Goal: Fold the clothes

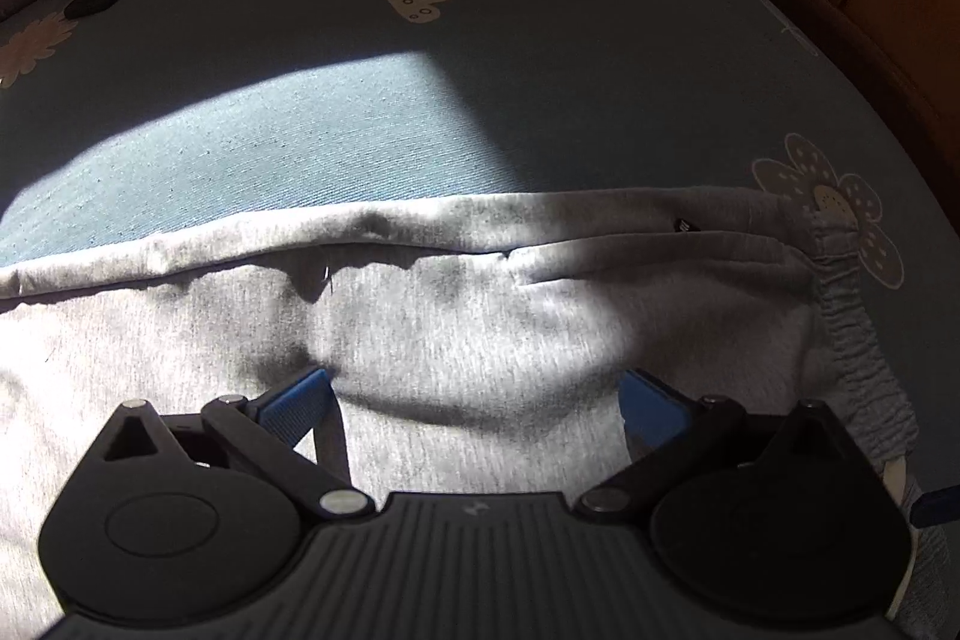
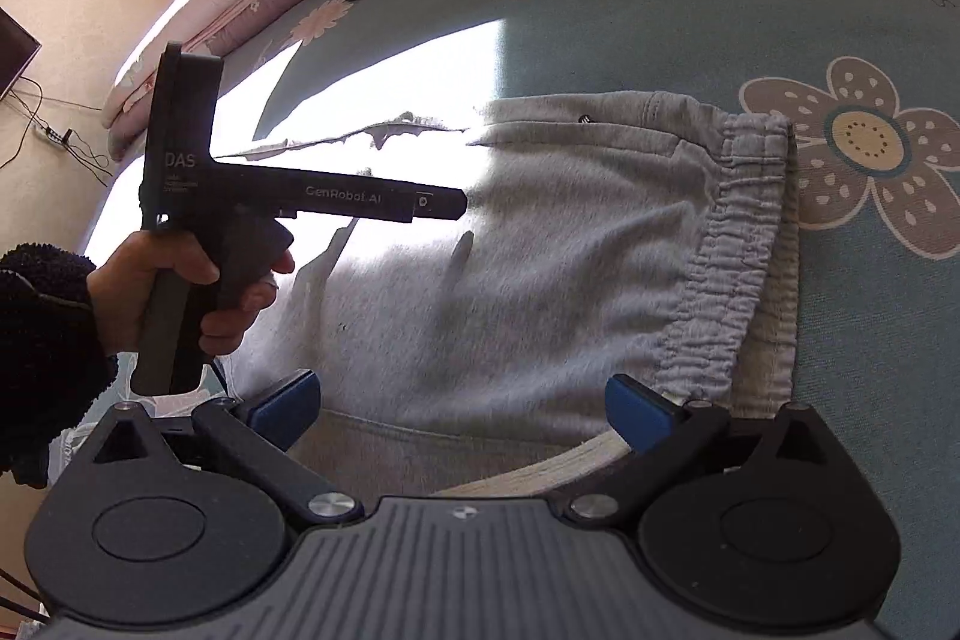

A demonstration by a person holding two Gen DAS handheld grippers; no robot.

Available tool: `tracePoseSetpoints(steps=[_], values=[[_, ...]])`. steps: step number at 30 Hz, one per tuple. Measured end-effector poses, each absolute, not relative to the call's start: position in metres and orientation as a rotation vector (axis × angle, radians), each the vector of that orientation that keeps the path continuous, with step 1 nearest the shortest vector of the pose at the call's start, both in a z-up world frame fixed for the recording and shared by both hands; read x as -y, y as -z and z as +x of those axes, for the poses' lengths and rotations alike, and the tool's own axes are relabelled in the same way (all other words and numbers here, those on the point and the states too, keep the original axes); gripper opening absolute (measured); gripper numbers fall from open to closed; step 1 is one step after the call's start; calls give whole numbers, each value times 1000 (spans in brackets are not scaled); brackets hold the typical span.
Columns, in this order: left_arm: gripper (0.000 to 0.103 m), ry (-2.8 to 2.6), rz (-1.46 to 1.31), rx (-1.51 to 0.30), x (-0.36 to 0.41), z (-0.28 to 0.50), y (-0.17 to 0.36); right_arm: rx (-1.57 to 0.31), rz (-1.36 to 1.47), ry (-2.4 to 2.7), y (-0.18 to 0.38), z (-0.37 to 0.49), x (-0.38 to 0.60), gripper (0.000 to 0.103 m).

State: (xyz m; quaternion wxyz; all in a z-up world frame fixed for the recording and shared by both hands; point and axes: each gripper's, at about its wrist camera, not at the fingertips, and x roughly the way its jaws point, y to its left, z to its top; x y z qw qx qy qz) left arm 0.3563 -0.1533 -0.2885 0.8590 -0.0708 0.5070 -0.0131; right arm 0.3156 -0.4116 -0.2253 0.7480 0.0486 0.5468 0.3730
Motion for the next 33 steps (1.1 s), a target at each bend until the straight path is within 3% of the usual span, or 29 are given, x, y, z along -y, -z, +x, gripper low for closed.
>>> tracePoseSetpoints(steps=[6,13,20,25,33], values=[[102,21,-191,-1063,157,338,275,-1258,113,-796,222,270,430,103],[102,87,-161,-1069,171,312,265,-1394,35,-625,273,248,438,102],[102,122,-120,-1053,177,300,254,-1351,8,-598,256,225,443,103],[102,129,-132,-1025,179,298,243,-1192,-68,-754,241,222,402,103],[102,134,-132,-1012,177,293,236,-1164,-249,-762,267,225,376,103]])
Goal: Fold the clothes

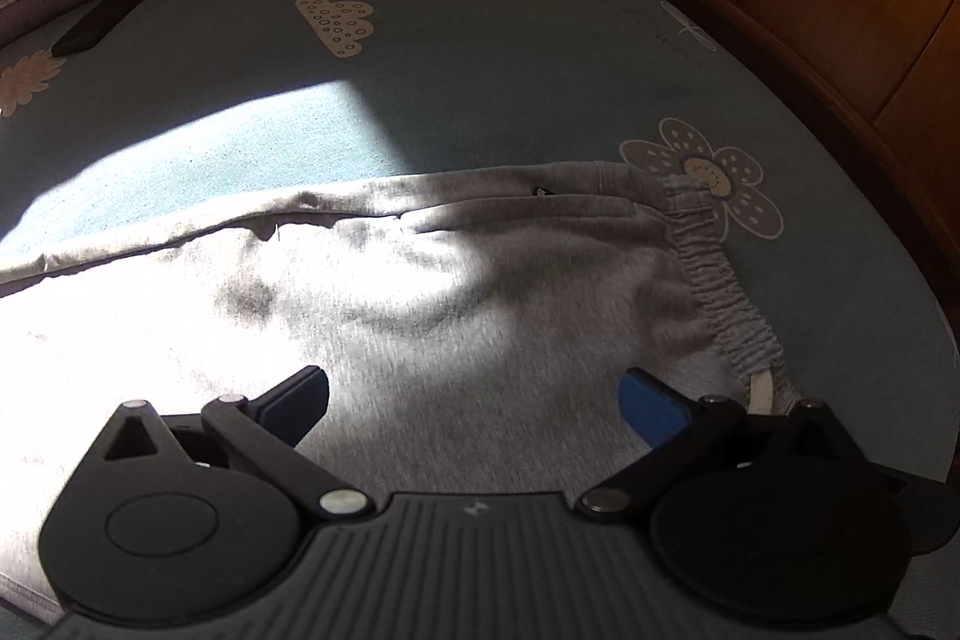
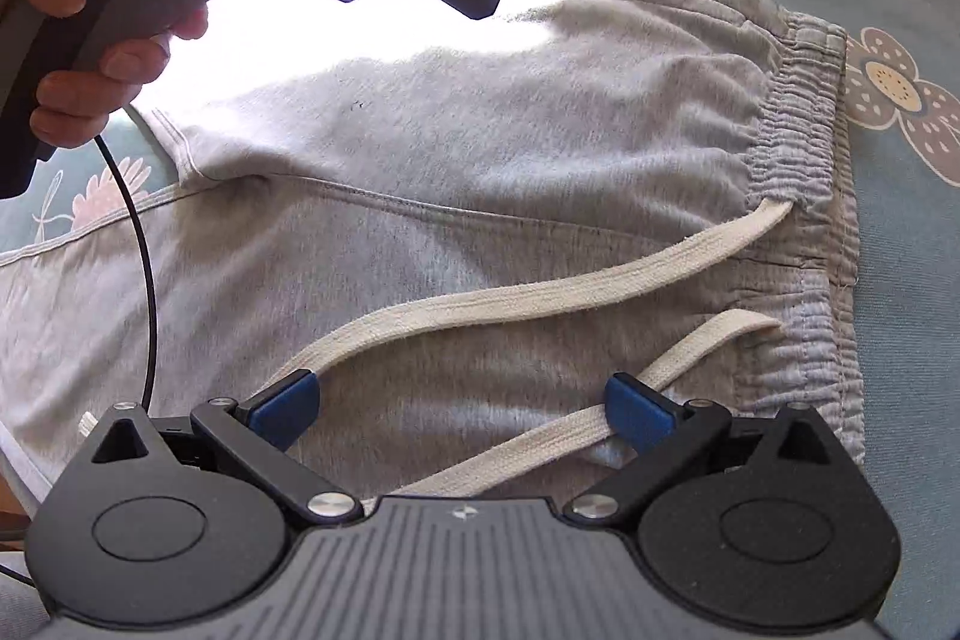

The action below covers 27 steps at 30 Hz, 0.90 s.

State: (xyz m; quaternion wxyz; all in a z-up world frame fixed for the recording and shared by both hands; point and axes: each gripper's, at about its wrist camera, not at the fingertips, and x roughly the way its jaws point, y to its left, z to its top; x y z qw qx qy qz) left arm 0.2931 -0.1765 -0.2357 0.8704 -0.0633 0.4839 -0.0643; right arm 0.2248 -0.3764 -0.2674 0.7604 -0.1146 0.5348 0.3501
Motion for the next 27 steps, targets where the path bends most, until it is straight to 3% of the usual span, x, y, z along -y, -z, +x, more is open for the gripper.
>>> tracePoseSetpoints(steps=[5,11,20,27], values=[[102,118,-150,-1017,175,289,238,-1140,-197,-816,246,217,378,103],[102,126,-147,-1027,177,287,239,-1161,-291,-787,281,224,362,103],[102,123,-158,-1024,175,287,239,-1108,-251,-717,243,213,396,103],[102,165,-114,-1033,188,288,240,-1175,-268,-639,279,227,393,103]])
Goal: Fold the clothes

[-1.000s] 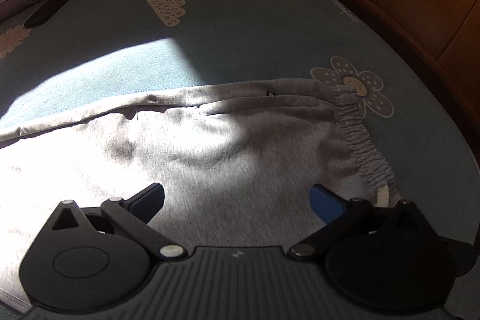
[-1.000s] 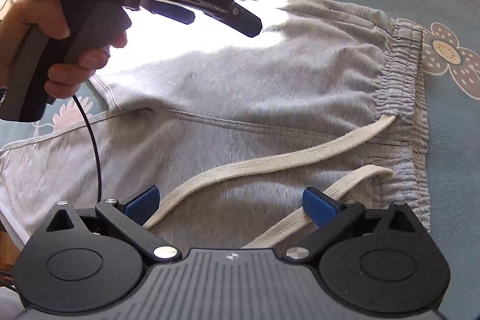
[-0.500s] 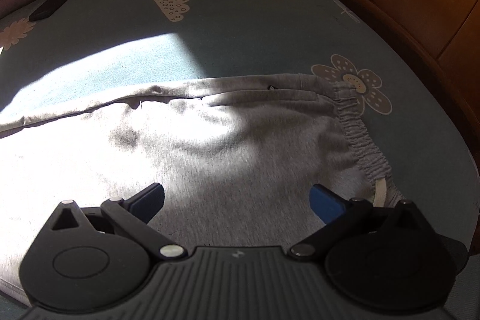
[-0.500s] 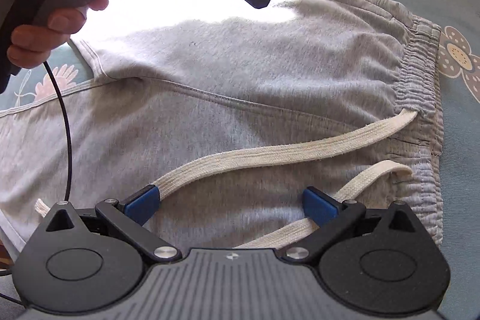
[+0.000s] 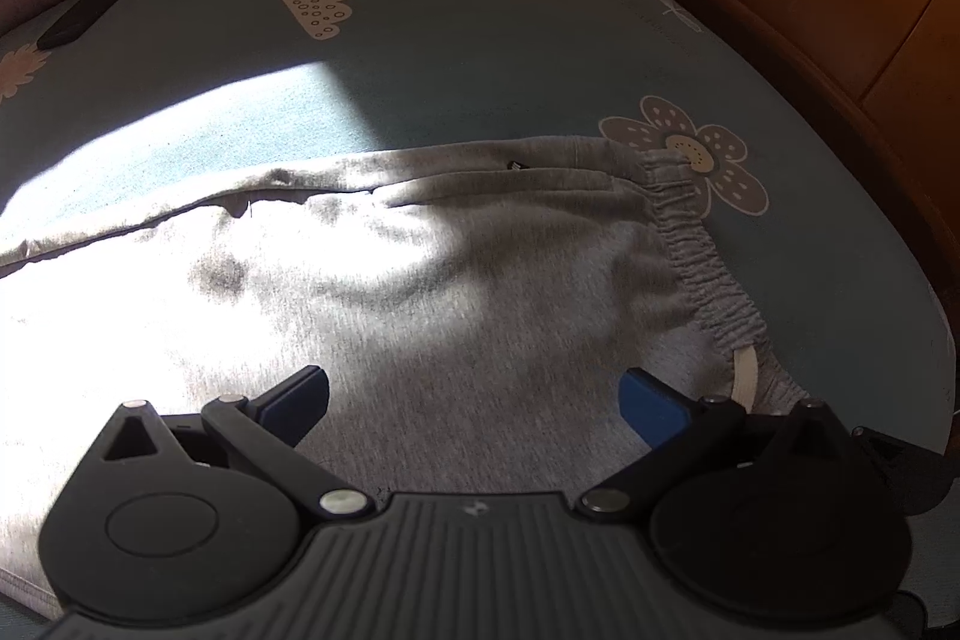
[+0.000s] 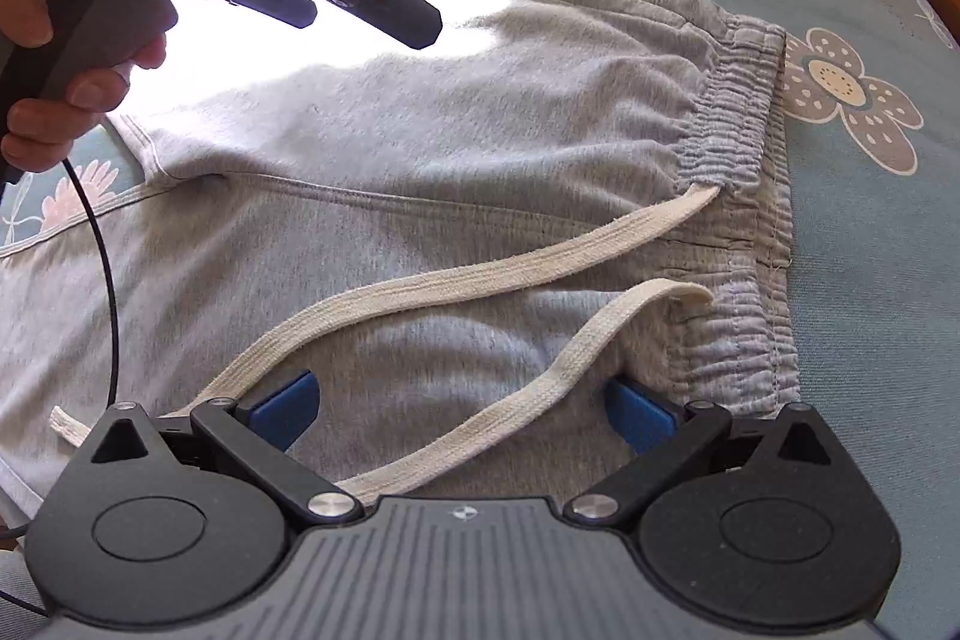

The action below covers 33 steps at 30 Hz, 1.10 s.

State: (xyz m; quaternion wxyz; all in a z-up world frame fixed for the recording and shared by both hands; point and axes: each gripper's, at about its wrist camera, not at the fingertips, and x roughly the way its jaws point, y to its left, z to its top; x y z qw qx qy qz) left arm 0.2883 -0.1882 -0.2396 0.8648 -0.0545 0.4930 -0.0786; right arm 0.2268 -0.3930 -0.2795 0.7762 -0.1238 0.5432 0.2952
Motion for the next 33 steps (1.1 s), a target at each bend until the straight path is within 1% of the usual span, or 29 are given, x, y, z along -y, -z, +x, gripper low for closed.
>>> tracePoseSetpoints(steps=[3,8,12,20,26,31,33], values=[[102,176,-80,-1020,190,288,236,-1166,-257,-602,271,218,402,103],[102,183,-90,-1032,188,285,238,-1210,-199,-607,257,187,415,103],[102,199,-81,-1040,188,279,239,-1253,-282,-583,279,169,407,103],[102,196,-68,-1052,172,264,237,-1189,-368,-556,288,149,401,103],[102,171,-71,-1040,147,252,230,-1194,-399,-577,285,138,409,103],[102,147,-92,-1026,122,239,224,-1154,-513,-549,271,118,400,103],[102,138,-100,-1021,112,233,221,-1112,-513,-562,262,110,393,103]])
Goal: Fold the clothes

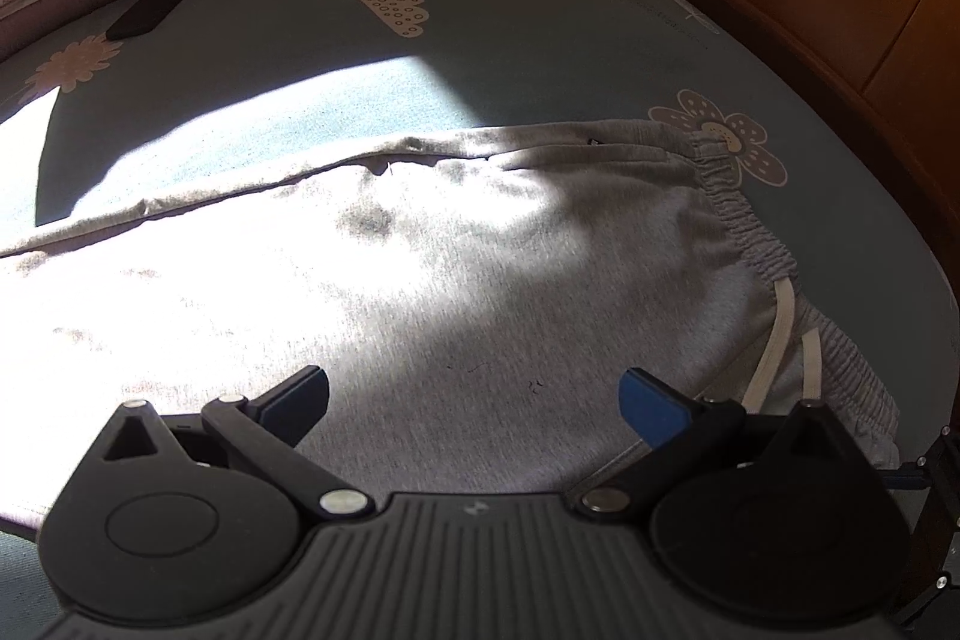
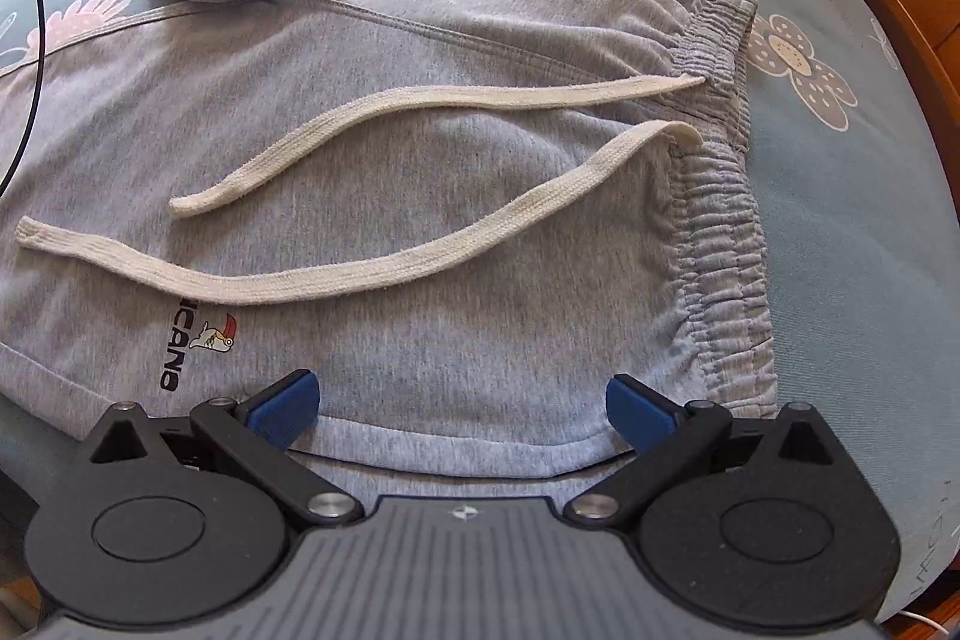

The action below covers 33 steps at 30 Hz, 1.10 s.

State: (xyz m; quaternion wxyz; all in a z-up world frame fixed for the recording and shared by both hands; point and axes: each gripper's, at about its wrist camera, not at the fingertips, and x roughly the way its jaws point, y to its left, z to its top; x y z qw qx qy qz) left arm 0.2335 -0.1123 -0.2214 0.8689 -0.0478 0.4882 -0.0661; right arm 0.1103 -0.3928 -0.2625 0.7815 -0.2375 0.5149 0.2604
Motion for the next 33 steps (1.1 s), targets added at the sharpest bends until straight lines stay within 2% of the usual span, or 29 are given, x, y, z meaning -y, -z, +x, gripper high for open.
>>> tracePoseSetpoints(steps=[5,11,18,22,27,33], values=[[102,140,-83,-1016,95,220,217,-1143,-494,-621,268,103,362,103],[102,146,-30,-1006,72,200,212,-1230,-469,-534,276,82,377,103],[102,155,-43,-1008,50,179,209,-1142,-416,-563,259,73,336,103],[102,181,11,-994,38,166,203,-1164,-440,-556,281,61,333,103],[102,175,20,-993,18,154,201,-1239,-393,-471,276,55,344,103],[102,187,-43,-1005,8,140,205,-1130,-421,-572,256,48,299,103]])
